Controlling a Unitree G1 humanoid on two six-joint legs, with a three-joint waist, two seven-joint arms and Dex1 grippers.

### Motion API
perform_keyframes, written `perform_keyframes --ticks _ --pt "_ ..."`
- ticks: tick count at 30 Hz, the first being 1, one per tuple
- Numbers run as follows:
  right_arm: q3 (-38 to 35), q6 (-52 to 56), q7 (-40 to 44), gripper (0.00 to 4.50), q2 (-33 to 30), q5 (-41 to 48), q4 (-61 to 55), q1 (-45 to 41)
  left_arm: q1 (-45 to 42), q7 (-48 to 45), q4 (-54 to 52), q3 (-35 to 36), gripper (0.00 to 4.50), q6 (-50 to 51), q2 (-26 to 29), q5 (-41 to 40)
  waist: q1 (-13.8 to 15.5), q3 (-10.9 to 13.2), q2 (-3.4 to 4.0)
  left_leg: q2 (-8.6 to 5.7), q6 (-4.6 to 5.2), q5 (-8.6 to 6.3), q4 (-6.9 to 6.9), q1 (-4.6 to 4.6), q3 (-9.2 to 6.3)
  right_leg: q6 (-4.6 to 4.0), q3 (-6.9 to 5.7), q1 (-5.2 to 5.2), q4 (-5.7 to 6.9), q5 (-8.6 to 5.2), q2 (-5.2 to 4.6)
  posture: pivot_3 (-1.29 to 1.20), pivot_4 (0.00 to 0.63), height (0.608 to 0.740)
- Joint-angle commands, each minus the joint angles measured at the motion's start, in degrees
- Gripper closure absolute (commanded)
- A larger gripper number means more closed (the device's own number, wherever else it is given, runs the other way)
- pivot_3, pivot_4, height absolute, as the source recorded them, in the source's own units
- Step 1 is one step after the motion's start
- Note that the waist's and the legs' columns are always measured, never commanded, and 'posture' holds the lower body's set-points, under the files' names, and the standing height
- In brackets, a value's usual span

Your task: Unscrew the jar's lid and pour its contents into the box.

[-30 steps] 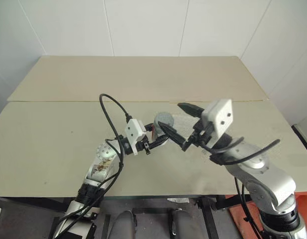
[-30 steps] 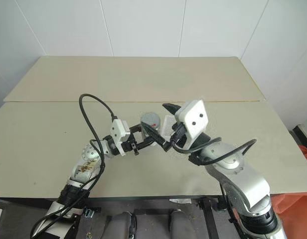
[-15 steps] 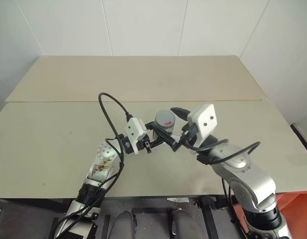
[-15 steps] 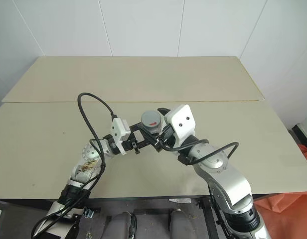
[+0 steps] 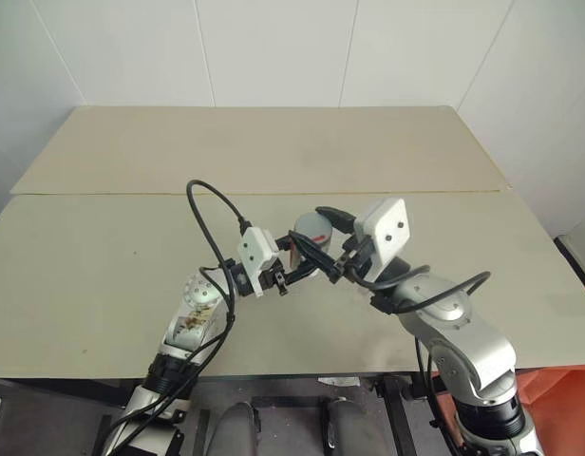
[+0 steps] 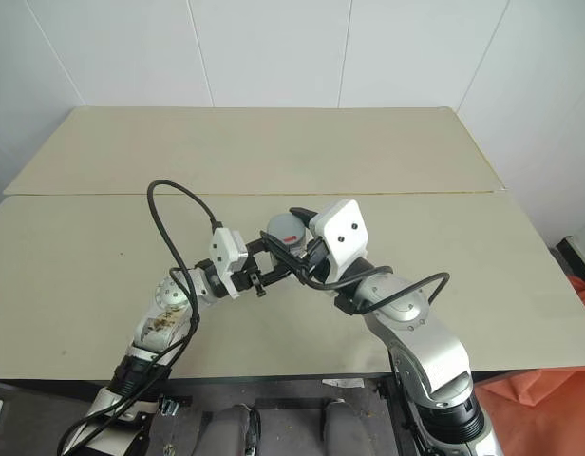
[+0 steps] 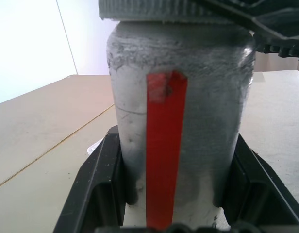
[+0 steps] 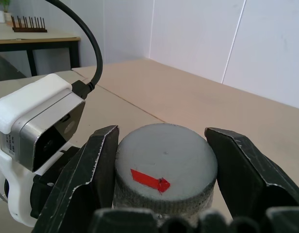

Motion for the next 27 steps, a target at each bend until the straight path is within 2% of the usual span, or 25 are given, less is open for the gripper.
perform_keyframes --ticks 1,7,12,16,18,22,27 --pt "-1.1 -1.6 2.34 1.58 -0.41 0.72 -1.09 0.14 0.45 -0.74 -3.43 0.38 2.38 0.17 0.33 -1.37 -0.01 0.0 0.0 0.0 0.0 0.0 0.0 0.0 0.0 0.0 0.0 0.0 0.0 0.0 0.0 0.0 0.15 0.74" --pt "-5.79 -3.56 19.87 1.58 -6.1 10.84 4.68 -2.74 2.55 -6.22 -9.75 -0.11 2.38 5.55 2.55 -7.68 -0.05 0.0 0.0 0.0 0.0 0.0 0.01 0.03 0.0 0.01 0.0 0.02 0.0 -0.01 0.0 0.0 0.15 0.74" --pt "-7.47 -5.97 43.71 1.58 -14.2 17.74 16.86 -11.56 4.33 -10.3 -15.48 -1.51 2.38 8.84 4.83 -10.68 -0.08 0.0 0.0 0.02 0.0 0.0 0.02 0.08 0.0 0.0 0.0 0.05 0.01 -0.01 0.0 0.0 0.15 0.74" --pt "-4.32 -10.0 63.58 1.58 -17.86 17.61 28.65 -20.45 4.79 -10.8 -18.09 -2.9 2.38 10.02 5.13 -10.87 -0.09 0.0 0.0 0.03 0.0 0.0 -0.01 0.16 -0.01 -0.02 -0.01 0.09 0.02 -0.02 0.04 0.0 0.15 0.74" --pt "-2.68 -12.51 70.31 1.58 -17.57 16.24 34.47 -24.46 4.63 -10.16 -18.59 -3.38 2.38 10.48 4.81 -10.69 -0.1 0.01 0.01 0.04 0.0 0.0 -0.03 0.17 -0.01 -0.03 -0.01 0.1 0.01 -0.03 0.07 0.0 0.15 0.74" --pt "0.11 -17.58 74.29 1.58 -16.29 14.88 43.07 -29.56 4.42 -8.36 -19.13 -3.69 2.38 11.64 4.38 -10.11 -0.14 0.01 0.01 0.05 0.0 0.0 -0.02 0.19 -0.01 -0.03 0.01 0.09 0.05 -0.02 0.08 0.0 0.15 0.74" --pt "1.31 -21.15 74.37 1.58 -15.79 15.85 46.01 -31.13 4.43 -7.52 -18.48 -4.16 2.38 10.84 4.23 -8.72 0.08 0.01 0.01 0.03 0.0 0.0 -0.02 0.13 -0.01 -0.38 0.01 0.06 0.06 0.19 0.06 0.0 0.15 0.74"
